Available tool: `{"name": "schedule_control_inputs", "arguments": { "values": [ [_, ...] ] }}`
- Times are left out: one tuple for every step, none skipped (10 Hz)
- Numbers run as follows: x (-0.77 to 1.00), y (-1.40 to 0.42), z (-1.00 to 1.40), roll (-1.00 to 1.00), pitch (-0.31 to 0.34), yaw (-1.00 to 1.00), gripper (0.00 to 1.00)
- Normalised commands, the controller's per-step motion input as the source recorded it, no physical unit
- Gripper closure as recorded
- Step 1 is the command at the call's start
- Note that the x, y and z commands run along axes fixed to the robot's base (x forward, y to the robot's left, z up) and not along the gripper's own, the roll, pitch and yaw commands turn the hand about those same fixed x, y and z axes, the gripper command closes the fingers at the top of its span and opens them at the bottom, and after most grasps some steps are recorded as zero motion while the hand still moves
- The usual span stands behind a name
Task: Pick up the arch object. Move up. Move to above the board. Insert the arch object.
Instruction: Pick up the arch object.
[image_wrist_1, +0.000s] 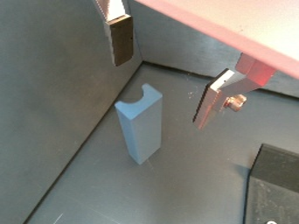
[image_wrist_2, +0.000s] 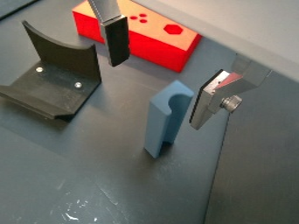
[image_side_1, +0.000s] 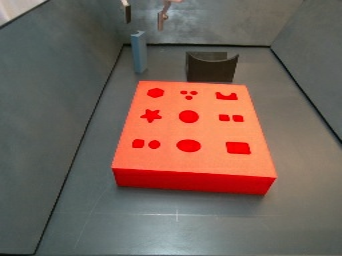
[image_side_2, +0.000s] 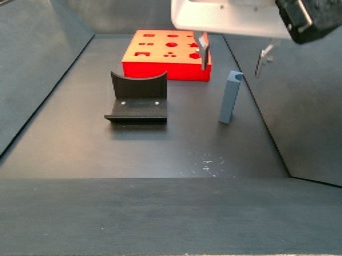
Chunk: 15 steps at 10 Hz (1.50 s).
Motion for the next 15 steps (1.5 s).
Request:
{"name": "schedule_control_inputs", "arguments": {
  "values": [
    [0.00, 0.00, -0.47, -0.01, -0.159, -0.07, 0.00],
    [0.00, -0.01, -0.46, 0.00, -0.147, -0.11, 0.00],
    [0.00, -0.06, -0.44, 0.00, -0.087, -0.13, 0.00],
    [-0.23, -0.07, -0.30, 0.00, -0.071, -0.19, 0.00],
    [-0.33, -0.04, -0.17, -0.01, -0.087, -0.22, 0.00],
    [-0.05, 0.00, -0.12, -0.01, -0.060, -0.05, 0.00],
    [-0.18, 0.00, -0.12, 0.00, -0.097, -0.01, 0.00],
    [-0.24, -0.07, -0.09, 0.00, -0.107, -0.07, 0.00],
    [-0.07, 0.00, -0.06, 0.00, -0.097, 0.00, 0.00],
    [-0.10, 0.00, -0.19, 0.05, -0.054, 0.00, 0.00],
    [0.00, 0.00, -0.01, 0.00, -0.030, 0.00, 0.00],
    [0.00, 0.00, 0.00, 0.00, 0.000, 0.00, 0.00],
    [0.00, 0.00, 0.00, 0.00, 0.000, 0.00, 1.00],
    [0.00, 0.00, 0.00, 0.00, 0.000, 0.00, 1.00],
    [0.00, 0.00, 0.00, 0.00, 0.000, 0.00, 1.00]
  ]
}}
